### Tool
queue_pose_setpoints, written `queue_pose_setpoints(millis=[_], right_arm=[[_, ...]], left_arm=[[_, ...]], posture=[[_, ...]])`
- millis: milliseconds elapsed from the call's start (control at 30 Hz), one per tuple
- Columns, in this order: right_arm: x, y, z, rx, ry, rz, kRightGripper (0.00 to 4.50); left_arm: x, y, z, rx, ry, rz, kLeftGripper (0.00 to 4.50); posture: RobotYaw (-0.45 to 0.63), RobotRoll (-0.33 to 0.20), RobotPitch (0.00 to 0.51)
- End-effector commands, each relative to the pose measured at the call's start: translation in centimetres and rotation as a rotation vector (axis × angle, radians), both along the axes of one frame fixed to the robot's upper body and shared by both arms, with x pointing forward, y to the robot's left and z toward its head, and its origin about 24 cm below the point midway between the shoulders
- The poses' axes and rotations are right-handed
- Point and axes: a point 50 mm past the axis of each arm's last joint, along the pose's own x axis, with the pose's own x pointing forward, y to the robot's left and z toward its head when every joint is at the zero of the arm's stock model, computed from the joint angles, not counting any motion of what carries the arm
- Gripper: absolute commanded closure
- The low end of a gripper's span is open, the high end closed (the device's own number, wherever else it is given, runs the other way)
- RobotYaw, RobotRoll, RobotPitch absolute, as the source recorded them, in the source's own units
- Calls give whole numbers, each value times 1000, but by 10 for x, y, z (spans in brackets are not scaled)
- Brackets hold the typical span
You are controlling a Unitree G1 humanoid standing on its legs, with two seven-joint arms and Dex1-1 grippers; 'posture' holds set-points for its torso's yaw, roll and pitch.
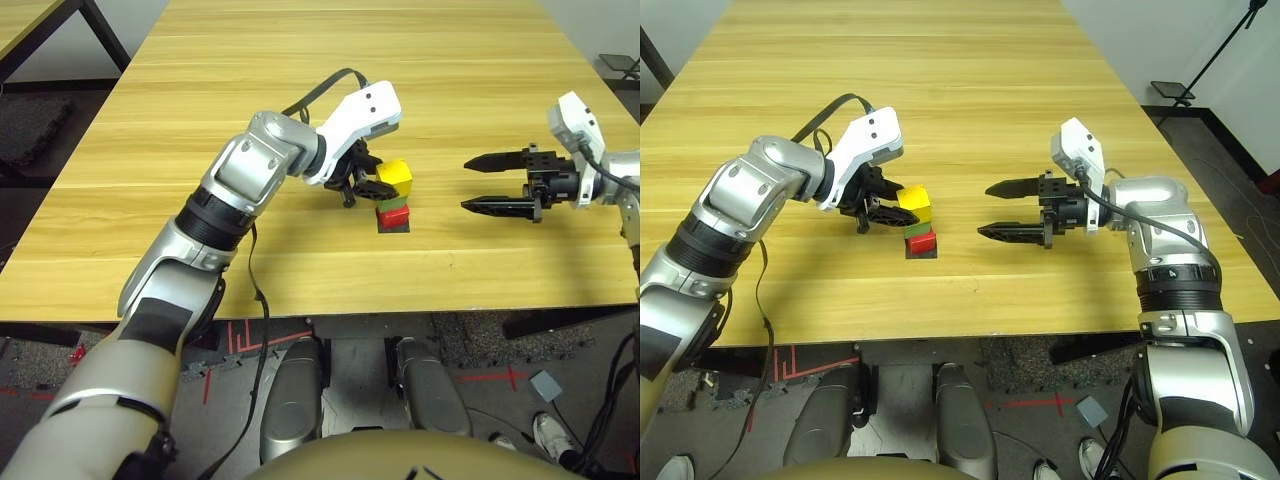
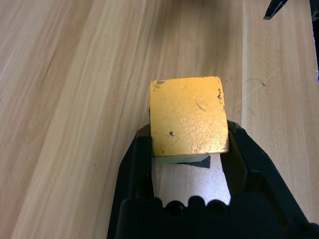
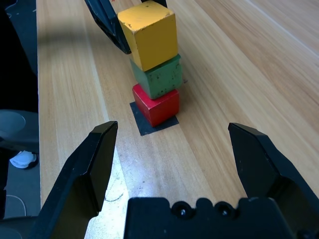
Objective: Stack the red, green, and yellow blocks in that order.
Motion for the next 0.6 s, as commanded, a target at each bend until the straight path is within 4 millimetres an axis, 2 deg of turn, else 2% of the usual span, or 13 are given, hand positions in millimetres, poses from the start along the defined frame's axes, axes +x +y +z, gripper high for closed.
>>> queue_pose_setpoints(millis=[33, 67, 100, 133, 300, 500, 567, 600], right_arm=[[-2, -4, 3, -3, -10, -10, 0], [-2, -4, 3, -3, -9, -11, 0], [-2, -4, 3, -3, -9, -11, 0], [-2, -4, 3, -2, -8, -12, 0], [-1, -5, 2, 0, -9, -17, 0], [3, -16, 8, 17, -35, -71, 0], [7, -27, 13, 75, -48, -155, 0], [10, -36, 15, 125, -65, -257, 0]], left_arm=[[-2, -7, 3, 2, -16, -34, 2561], [-3, -9, 5, -4, -21, -39, 2561], [-4, -10, 7, -11, -23, -44, 1847], [-5, -12, 8, -18, -24, -47, 1656], [-10, -21, 29, -89, -57, -63, 14], [-16, -16, 60, -253, -114, -32, 14], [-15, -3, 66, -352, -130, 57, 14], [-12, 9, 69, -454, -153, 166, 14]], posture=[[94, 72, 144], [96, 72, 144], [97, 73, 144], [98, 72, 144], [107, 65, 136], [106, 43, 126], [110, 32, 121], [112, 29, 118]])
